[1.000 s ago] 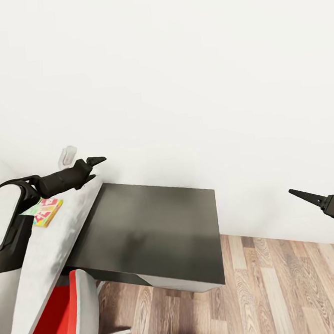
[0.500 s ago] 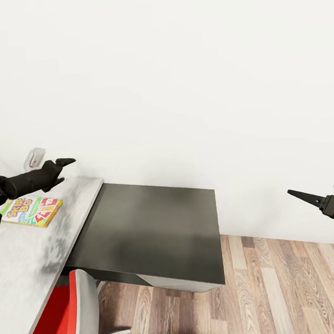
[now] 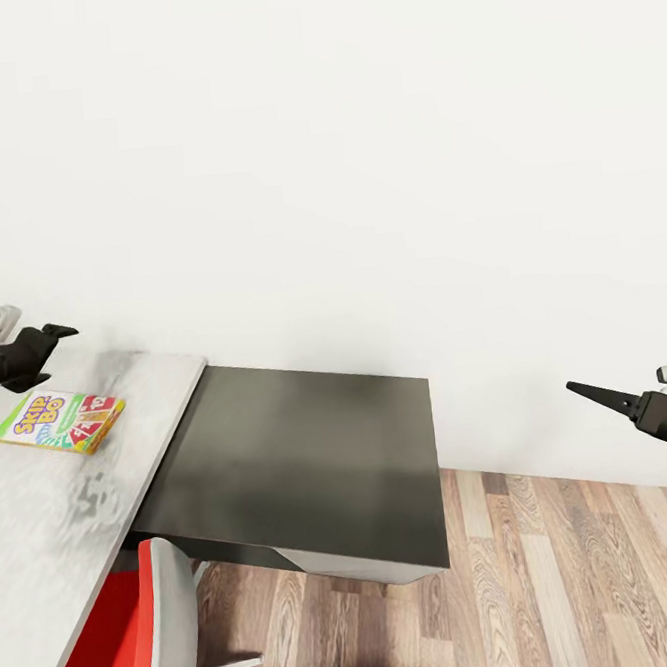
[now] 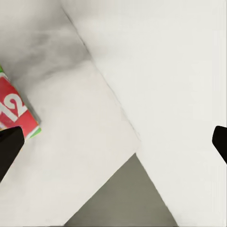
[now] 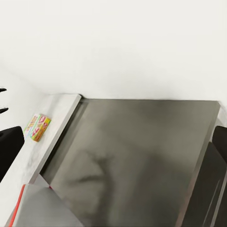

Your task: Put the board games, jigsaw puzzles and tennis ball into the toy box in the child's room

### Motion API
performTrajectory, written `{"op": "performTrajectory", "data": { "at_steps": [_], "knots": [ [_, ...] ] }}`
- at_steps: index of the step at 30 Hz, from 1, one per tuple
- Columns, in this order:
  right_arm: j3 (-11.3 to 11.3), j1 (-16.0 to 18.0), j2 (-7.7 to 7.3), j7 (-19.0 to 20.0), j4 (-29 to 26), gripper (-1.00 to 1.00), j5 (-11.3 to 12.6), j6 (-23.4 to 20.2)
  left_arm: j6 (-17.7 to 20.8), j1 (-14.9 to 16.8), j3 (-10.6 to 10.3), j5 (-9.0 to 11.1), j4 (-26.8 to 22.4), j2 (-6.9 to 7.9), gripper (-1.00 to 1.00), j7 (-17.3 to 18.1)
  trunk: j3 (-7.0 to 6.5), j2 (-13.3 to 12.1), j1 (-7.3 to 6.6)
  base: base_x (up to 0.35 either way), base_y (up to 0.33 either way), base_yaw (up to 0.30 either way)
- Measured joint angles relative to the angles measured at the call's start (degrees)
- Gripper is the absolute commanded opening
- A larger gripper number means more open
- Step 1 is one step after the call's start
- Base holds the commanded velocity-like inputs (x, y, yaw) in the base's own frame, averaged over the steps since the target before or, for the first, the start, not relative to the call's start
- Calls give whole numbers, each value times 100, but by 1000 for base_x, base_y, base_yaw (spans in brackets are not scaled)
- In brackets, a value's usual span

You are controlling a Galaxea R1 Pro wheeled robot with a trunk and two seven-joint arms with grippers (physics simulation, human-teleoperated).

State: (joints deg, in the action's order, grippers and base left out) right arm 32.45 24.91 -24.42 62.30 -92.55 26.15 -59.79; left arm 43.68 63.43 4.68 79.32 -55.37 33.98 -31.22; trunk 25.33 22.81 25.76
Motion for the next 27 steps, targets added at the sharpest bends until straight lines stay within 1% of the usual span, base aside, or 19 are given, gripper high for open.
{"op": "performTrajectory", "data": {
  "at_steps": [2, 4, 5, 7, 10, 13, 14, 15, 17, 19, 20, 21, 23, 24, 26, 27],
  "knots": [
    [-7, 0, 7, -3, 0, 100, 0, 0, -116, 303, 7, -308, 598, 8, 100, 40, 0, 0, 0, 0, 0, 0],
    [-15, 0, 41, -13, 0, 100, -5, 0, -267, 557, -10, -550, 1090, 16, 100, 108, 0, 0, 0, 0, 0, 0],
    [-15, 0, 42, -13, 0, 100, -5, 0, -271, 561, -11, -549, 1098, 16, 100, 110, 0, 1, 0, 0, 0, 0],
    [-26, 1, 112, -65, 2, 100, -16, 0, -433, 729, -41, -762, 1436, 29, 100, 189, 0, 0, 0, 0, 0, 0],
    [-38, 5, 250, -261, 2, 100, -33, 0, -749, 879, -75, -1120, 1770, 42, 100, 277, 2, 0, 0, 0, 0, 0],
    [-54, 11, 357, -480, 1, 100, -40, -1, -1163, 956, -95, -1477, 2011, 47, 100, 321, 12, 0, 0, 0, 0, 0],
    [-110, 13, 397, -571, 1, 100, -45, -1, -1430, 984, -107, -1698, 2167, 50, 100, 334, 18, 0, 0, 0, 0, 0],
    [-112, 13, 398, -573, 1, 100, -43, -1, -1440, 985, -108, -1700, 2171, 51, 100, 334, 24, 0, 0, 0, 0, 0],
    [-202, 15, 422, -634, 1, 100, -44, -1, -1680, 1003, -117, -1962, 2302, 51, 100, 343, 38, 0, 0, 0, 0, 0],
    [-280, 13, 438, -673, 1, 100, -45, -1, -1898, 1017, -122, -2292, 2396, 45, 100, 349, 54, 0, 0, 0, 0, 0],
    [-347, 11, 452, -707, 0, 100, -46, -1, -2184, 1033, -123, -2801, 2503, 25, 100, 355, 63, 0, 0, 0, 0, 0],
    [-363, 10, 455, -715, 0, 100, -46, -1, -2287, 1040, -122, -2949, 2546, 19, 100, 361, 71, 0, 0, 0, 0, 0],
    [-383, 10, 461, -723, 0, 100, -46, -1, -2475, 1048, -121, -3146, 2632, 10, 100, 396, 89, 0, 0, 0, 0, 0],
    [-396, 9, 462, -727, 0, 100, -46, -1, -2634, 1053, -112, -3273, 2719, 6, 100, 474, 98, 0, 0, 0, 0, 0],
    [-405, 7, 464, -730, 0, 100, -46, -1, -2758, 1057, -104, -3360, 2811, 5, 100, 596, 117, 0, 0, 0, 0, 0],
    [-405, 7, 464, -730, 0, 100, -46, -1, -2760, 1057, -104, -3361, 2812, 5, 100, 598, 126, 0, 0, 0, 0, 0]
  ]
}}
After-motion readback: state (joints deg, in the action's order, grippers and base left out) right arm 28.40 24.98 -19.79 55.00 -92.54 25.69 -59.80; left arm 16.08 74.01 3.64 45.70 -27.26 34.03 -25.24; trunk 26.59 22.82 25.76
